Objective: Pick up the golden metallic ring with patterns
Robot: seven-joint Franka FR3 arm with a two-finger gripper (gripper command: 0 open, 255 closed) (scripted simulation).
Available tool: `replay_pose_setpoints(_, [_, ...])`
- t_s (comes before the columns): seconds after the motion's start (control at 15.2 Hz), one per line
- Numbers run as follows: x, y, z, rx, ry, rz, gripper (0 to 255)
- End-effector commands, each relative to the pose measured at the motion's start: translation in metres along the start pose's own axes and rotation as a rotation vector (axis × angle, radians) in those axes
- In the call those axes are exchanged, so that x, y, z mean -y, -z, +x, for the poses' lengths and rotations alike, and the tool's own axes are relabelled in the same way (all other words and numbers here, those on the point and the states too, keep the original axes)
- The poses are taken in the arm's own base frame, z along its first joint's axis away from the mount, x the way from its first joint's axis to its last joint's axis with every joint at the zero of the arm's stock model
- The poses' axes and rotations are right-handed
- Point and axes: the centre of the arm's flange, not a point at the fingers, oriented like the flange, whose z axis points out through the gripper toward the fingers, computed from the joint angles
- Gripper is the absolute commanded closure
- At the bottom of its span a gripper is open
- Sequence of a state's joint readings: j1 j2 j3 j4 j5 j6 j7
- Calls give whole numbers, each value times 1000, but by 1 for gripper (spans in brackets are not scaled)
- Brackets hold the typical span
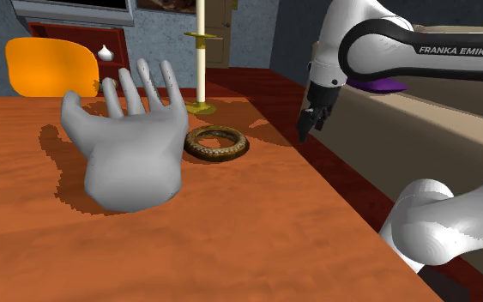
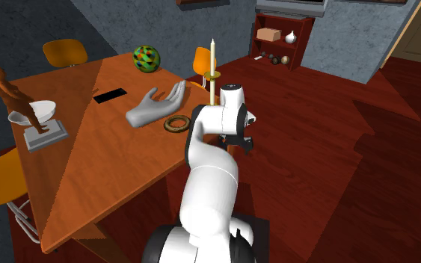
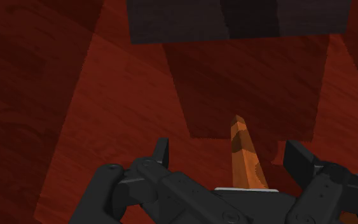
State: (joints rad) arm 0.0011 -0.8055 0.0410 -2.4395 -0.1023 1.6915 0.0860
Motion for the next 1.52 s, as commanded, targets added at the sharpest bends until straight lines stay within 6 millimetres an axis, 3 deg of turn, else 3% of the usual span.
replay_pose_setpoints(0.0, [0, 0, 0, 0, 0, 0, 0])
replay_pose_setpoints(1.39, [236, 109, 72, 40, -108, 57, 0])
replay_pose_setpoints(1.45, [239, 111, 73, 40, -109, 58, 0])
